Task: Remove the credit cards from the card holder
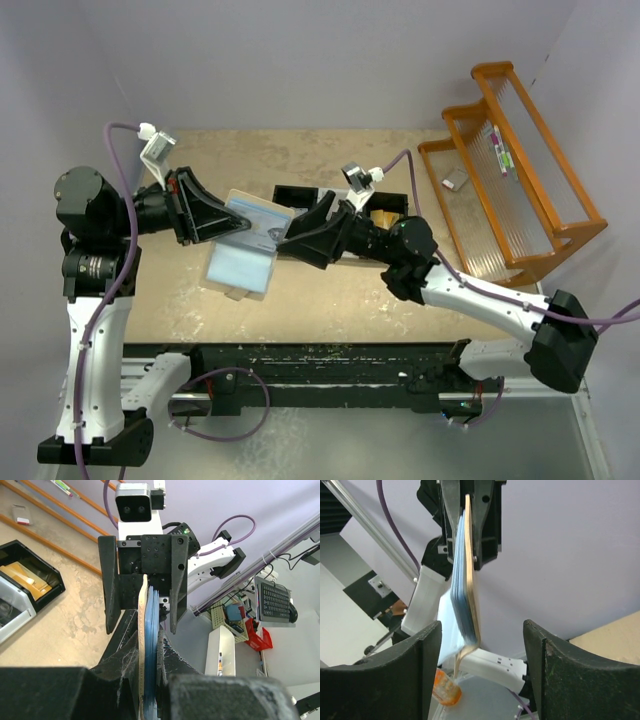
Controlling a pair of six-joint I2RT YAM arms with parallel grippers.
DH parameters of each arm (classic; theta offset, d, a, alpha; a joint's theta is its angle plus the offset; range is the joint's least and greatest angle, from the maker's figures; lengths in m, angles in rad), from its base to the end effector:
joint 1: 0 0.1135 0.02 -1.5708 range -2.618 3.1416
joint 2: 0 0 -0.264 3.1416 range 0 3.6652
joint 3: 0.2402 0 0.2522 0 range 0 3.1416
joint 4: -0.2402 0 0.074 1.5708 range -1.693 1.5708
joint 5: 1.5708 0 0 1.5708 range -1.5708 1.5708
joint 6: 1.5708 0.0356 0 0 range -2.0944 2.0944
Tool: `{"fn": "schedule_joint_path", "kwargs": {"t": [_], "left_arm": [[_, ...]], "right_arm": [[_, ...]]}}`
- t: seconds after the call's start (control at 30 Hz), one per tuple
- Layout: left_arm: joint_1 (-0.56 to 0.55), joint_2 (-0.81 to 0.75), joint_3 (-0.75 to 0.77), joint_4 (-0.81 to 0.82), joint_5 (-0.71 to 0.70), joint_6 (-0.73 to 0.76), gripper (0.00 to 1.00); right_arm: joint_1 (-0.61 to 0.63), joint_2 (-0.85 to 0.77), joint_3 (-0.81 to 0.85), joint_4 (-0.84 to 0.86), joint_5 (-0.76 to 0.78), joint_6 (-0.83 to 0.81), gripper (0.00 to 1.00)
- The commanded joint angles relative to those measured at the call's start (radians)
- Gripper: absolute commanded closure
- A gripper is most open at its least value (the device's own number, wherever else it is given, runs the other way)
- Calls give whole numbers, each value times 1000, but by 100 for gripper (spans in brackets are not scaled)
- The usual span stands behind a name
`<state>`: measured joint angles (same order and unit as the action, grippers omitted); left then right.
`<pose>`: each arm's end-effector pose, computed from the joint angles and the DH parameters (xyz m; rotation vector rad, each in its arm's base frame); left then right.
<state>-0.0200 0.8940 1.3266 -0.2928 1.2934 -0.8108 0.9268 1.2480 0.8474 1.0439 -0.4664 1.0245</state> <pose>0.1341 -0.0369 0.4881 0.5538 1.6719 -1.5358 0.1492 0.2254 0.3870 -0.4680 1.1240 1.9674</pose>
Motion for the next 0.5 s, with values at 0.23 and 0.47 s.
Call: {"fn": "schedule_joint_path", "kwargs": {"t": [0.23, 0.47], "left_arm": [[2, -20, -36, -43, -13, 94, 87], [1, 39, 73, -476, 11, 584, 38]], "right_arm": [[14, 46, 150, -60, -46, 14, 100], [6, 86, 443, -863, -281, -405, 100]]}}
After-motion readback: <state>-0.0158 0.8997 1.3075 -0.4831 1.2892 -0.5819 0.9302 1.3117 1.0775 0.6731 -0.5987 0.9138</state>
